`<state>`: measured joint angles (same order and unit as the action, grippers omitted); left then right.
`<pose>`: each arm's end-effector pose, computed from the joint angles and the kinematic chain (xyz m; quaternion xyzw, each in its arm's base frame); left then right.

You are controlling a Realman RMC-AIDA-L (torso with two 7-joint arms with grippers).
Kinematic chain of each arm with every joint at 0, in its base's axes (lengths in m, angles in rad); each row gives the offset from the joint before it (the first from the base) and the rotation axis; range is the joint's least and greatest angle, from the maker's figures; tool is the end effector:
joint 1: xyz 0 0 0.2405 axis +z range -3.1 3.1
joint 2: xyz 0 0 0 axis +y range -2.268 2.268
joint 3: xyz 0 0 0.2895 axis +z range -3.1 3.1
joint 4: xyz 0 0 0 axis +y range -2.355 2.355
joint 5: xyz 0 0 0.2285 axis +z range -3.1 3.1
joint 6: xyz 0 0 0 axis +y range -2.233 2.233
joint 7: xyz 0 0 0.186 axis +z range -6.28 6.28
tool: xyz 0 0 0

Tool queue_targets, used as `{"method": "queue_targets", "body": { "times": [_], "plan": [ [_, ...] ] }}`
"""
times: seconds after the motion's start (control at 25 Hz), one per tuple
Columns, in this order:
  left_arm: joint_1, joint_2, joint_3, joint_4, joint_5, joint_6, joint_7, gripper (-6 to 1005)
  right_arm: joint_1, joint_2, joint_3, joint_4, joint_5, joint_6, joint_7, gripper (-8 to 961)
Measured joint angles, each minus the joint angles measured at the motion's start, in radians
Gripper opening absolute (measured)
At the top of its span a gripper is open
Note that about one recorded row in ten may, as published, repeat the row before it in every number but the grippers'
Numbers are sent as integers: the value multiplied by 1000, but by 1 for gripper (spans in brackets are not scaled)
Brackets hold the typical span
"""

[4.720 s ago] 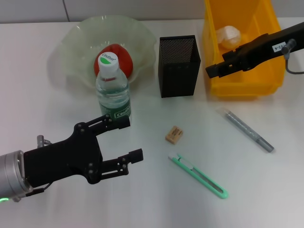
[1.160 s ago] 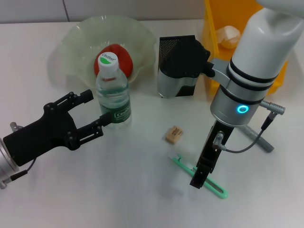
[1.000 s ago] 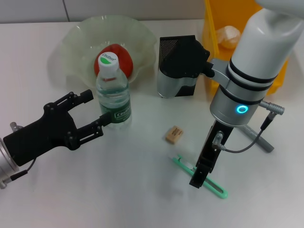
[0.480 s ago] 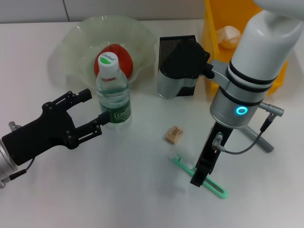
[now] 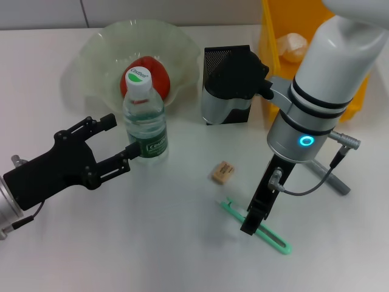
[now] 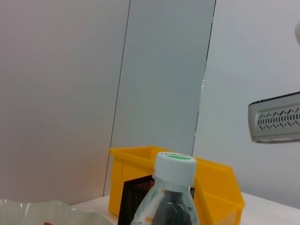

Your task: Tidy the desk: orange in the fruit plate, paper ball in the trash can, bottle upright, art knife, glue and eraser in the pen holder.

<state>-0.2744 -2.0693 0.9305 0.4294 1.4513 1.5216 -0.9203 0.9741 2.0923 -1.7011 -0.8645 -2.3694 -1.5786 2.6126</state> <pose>-0.3286 0.3062 -0.0642 -0.8822 -0.1896 -0.3504 0.2508 0.1663 0.3670 -0.1489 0.9147 -0.2669 0.3032 0.0131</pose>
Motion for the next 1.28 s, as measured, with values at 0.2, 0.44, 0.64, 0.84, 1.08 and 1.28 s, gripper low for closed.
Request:
{"method": "queue_targets", "body": {
  "times": [0.2,0.44,0.64,0.84,1.08,1.28],
  "plan": [
    [0,0,2,0,0,-2,0,795,0,0,-9,12,1,8,0,547],
    [-3,-1,3,0,0,-8,0,795,0,0,-28,22,1,26,0,546],
    [-3,-2,4,0,0,-13,0,795,0,0,-36,25,1,34,0,545],
    [-3,-2,4,0,-1,-13,0,795,0,0,-37,25,1,34,-4,544],
    [-4,-2,4,0,-2,-14,0,795,2,0,-48,25,1,37,-5,543],
    [-5,-2,4,0,-2,-15,0,795,4,0,-54,25,1,42,-6,500]
  ]
}}
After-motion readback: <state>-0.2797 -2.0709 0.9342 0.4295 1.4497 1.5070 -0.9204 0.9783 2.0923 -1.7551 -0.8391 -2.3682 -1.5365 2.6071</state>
